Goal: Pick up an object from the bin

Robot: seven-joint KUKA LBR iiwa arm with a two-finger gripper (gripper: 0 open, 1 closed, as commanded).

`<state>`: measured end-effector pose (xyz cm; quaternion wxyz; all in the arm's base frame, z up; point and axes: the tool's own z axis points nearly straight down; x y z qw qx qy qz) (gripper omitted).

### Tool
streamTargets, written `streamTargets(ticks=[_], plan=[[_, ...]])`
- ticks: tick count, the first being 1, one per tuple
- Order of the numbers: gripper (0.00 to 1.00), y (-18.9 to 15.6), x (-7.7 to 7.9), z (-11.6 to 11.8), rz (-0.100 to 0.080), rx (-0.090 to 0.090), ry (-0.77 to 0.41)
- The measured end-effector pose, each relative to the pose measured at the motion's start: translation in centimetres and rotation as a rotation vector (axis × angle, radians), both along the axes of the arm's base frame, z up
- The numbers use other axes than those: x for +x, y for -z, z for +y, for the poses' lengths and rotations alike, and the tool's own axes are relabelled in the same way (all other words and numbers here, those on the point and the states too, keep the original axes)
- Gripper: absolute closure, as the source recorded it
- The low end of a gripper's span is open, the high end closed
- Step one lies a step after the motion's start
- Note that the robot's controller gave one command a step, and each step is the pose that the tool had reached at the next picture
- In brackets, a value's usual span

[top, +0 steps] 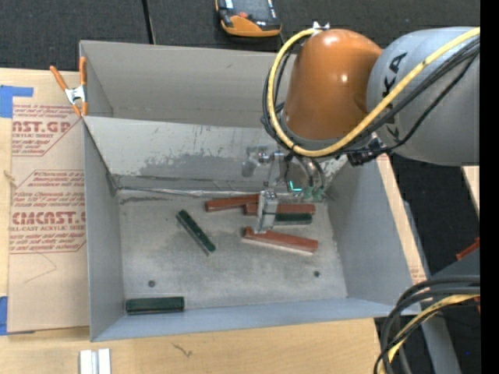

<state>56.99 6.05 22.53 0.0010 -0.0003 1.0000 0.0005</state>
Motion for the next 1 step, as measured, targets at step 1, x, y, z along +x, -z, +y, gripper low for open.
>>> streamTargets(ticks=[1], plan=[[0.00, 2.05, -0.70, -0.20, -0.010, -0.001, -0.130]])
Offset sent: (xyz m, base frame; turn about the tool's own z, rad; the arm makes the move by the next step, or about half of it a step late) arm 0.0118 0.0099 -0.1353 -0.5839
